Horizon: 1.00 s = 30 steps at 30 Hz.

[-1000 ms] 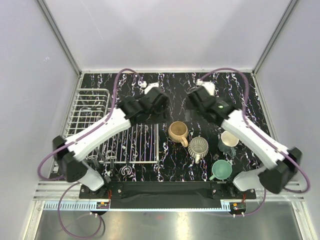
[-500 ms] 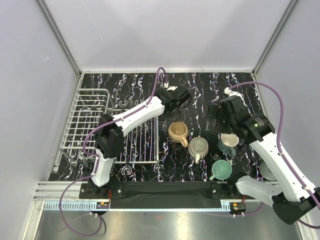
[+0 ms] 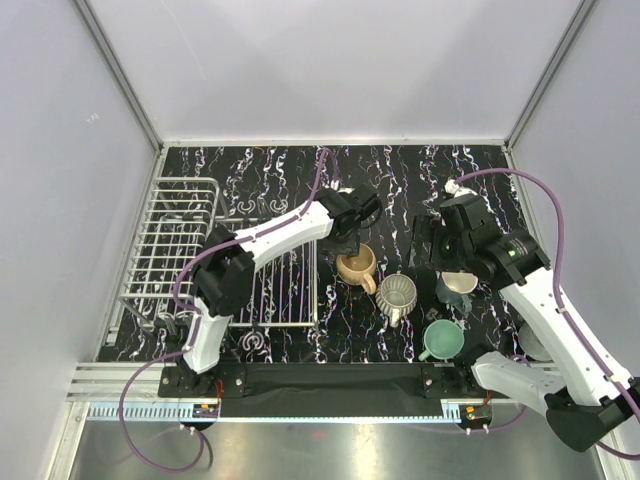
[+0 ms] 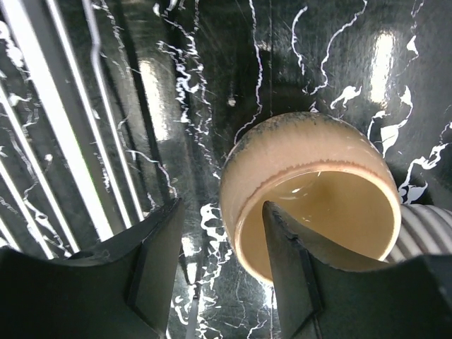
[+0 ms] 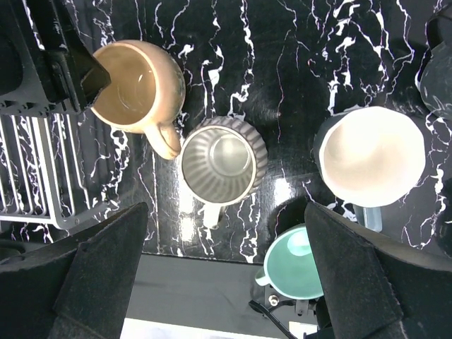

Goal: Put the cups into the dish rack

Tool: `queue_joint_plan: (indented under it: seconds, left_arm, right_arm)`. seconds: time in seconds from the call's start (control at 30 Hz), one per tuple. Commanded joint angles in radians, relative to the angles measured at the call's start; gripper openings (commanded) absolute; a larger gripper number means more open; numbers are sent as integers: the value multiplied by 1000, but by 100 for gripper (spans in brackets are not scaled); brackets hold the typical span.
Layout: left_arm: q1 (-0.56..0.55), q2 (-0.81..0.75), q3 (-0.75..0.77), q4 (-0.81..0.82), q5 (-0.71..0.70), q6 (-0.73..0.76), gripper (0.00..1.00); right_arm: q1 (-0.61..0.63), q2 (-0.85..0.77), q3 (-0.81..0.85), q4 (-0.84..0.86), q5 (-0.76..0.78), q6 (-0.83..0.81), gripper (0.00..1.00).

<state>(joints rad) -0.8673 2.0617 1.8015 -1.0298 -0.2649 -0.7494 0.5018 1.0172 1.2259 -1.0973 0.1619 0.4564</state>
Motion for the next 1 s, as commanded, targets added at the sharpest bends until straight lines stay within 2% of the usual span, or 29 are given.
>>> queue_joint_plan:
  seconds: [0.0,0.2,0.3,0.4,0.57,0.77,0.9,0.97]
  left_arm:
    - [-9,-26,-28,62,19,4,54]
    - [-9,-9,-70,105,59,7,52]
    - [-9,-8,-83,117,49,7,43]
    - [-9,-9,-83,131,49,16,31]
    - [-7,-20,-59,126,52,24,0]
    - [-6,-129,13,96,38,30,0]
    - [-6,-285,-25,160,50,30,0]
    - [-9,-418,-115,268,62,24,0]
  right_arm:
    - [-5,-31,-8,19,-21,-9,100]
    - [-5,-52,-25,7,-51,7,100]
    - [-5,-60,-32,10,-96,10,100]
    - [-5,-63,-40,17,-128,13,100]
    - [-6,-63,-39,17,-157,27,99]
    - [-5,-57,-13,20,-237,24,99]
    - [-6,-52,18,97,-431,54,99]
    - [-6,-42,18,141,-583,82,99]
